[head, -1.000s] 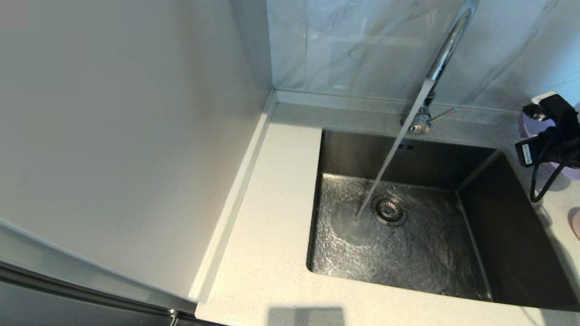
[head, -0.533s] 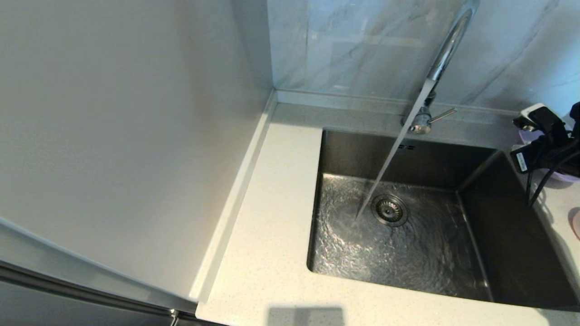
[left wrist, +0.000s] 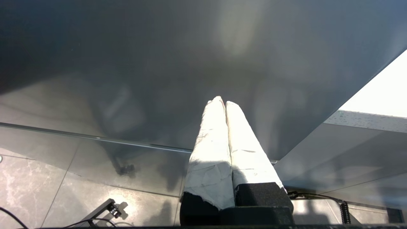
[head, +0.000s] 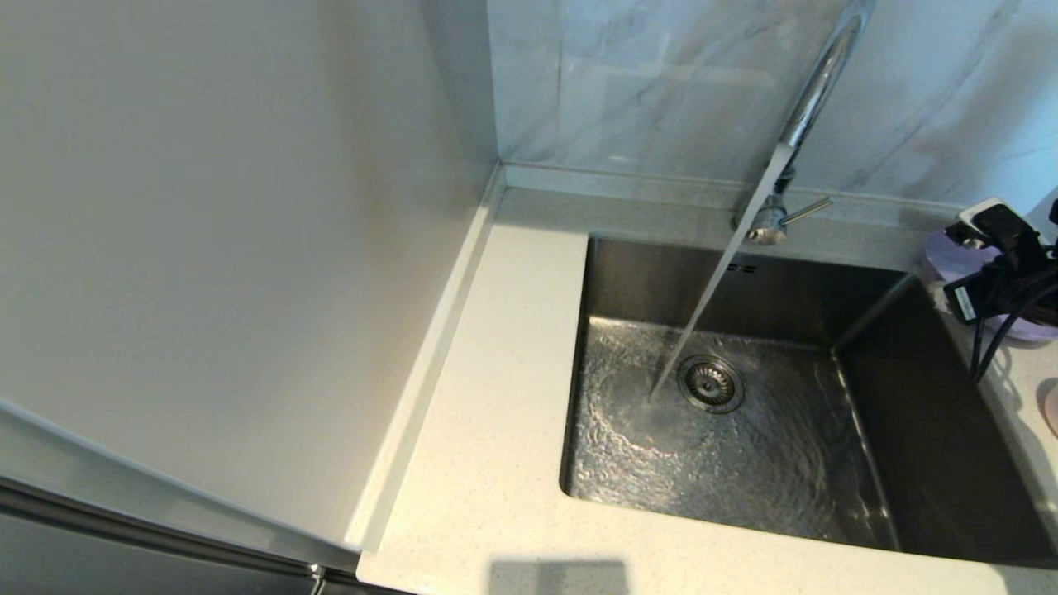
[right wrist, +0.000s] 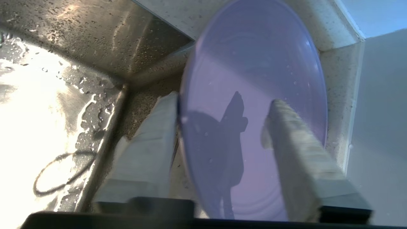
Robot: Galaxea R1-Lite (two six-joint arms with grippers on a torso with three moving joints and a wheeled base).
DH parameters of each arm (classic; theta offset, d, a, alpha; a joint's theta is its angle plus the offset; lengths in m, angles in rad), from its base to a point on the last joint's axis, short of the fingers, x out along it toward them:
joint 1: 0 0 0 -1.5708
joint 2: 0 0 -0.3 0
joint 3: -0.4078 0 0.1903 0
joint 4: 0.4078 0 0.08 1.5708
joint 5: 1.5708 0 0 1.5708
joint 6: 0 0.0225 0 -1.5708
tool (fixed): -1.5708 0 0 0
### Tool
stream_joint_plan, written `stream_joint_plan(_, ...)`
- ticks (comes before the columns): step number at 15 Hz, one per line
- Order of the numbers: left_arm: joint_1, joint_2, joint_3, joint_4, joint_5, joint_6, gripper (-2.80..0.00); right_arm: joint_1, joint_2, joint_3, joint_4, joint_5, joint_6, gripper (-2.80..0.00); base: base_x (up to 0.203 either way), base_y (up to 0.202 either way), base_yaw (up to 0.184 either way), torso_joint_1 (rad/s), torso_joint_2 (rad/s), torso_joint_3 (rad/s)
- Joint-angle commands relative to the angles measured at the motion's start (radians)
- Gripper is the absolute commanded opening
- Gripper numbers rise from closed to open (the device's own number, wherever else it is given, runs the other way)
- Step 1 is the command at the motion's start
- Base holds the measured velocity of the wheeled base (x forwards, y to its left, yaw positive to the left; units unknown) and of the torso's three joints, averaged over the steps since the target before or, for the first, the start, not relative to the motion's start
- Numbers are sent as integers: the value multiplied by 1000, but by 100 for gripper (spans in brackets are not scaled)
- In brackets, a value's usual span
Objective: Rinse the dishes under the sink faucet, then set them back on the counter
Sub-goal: Place the plate on the table, then pick up the bowl
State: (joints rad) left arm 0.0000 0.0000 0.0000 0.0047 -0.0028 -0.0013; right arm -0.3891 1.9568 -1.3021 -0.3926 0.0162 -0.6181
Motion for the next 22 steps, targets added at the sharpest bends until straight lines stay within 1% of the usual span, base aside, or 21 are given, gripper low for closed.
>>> stream_joint_plan(1, 0, 0, 0, 0, 0, 0, -280, 0, -15, -1, -3, 1, 0, 0, 0, 0, 0, 0, 0, 0)
stream_joint_plan(5, 0, 0, 0, 0, 0, 0, -280, 2, -125, 58, 0, 22, 7, 0, 0, 0, 0, 0, 0, 0)
stream_joint_plan(9, 0, 0, 0, 0, 0, 0, -280, 6, -251, 137, -25, 153, -11, 0, 0, 0, 0, 0, 0, 0)
stream_joint_plan(11, 0, 0, 0, 0, 0, 0, -280, 21, -327, 167, -32, 172, -11, 0, 0, 0, 0, 0, 0, 0)
stream_joint_plan(13, 0, 0, 0, 0, 0, 0, -280, 31, -403, 186, -23, 174, -8, 0, 0, 0, 0, 0, 0, 0)
stream_joint_plan(14, 0, 0, 0, 0, 0, 0, -280, 31, -449, 190, 38, 162, -2, 0, 0, 0, 0, 0, 0, 0)
stream_joint_plan(15, 0, 0, 0, 0, 0, 0, -280, 30, -489, 185, 166, 133, 7, 0, 0, 0, 0, 0, 0, 0)
stream_joint_plan(17, 0, 0, 0, 0, 0, 0, -280, 23, -554, 131, 502, 63, 71, 0, 0, 0, 0, 0, 0, 0)
stream_joint_plan(18, 0, 0, 0, 0, 0, 0, -280, 15, -574, 93, 672, 44, 109, 0, 0, 0, 0, 0, 0, 0)
stream_joint_plan(19, 0, 0, 0, 0, 0, 0, -280, 7, -590, 37, 863, 31, 152, 0, 0, 0, 0, 0, 0, 0)
stream_joint_plan(20, 0, 0, 0, 0, 0, 0, -280, 2, -599, -25, 1024, 23, 200, 0, 0, 0, 0, 0, 0, 0)
stream_joint_plan(21, 0, 0, 0, 0, 0, 0, -280, -2, -606, -79, 1145, 15, 268, -280, 0, 0, 0, 0, 0, 0)
stream_joint_plan(22, 0, 0, 0, 0, 0, 0, -280, -6, -613, -101, 1198, 0, 334, -280, 0, 0, 0, 0, 0, 0)
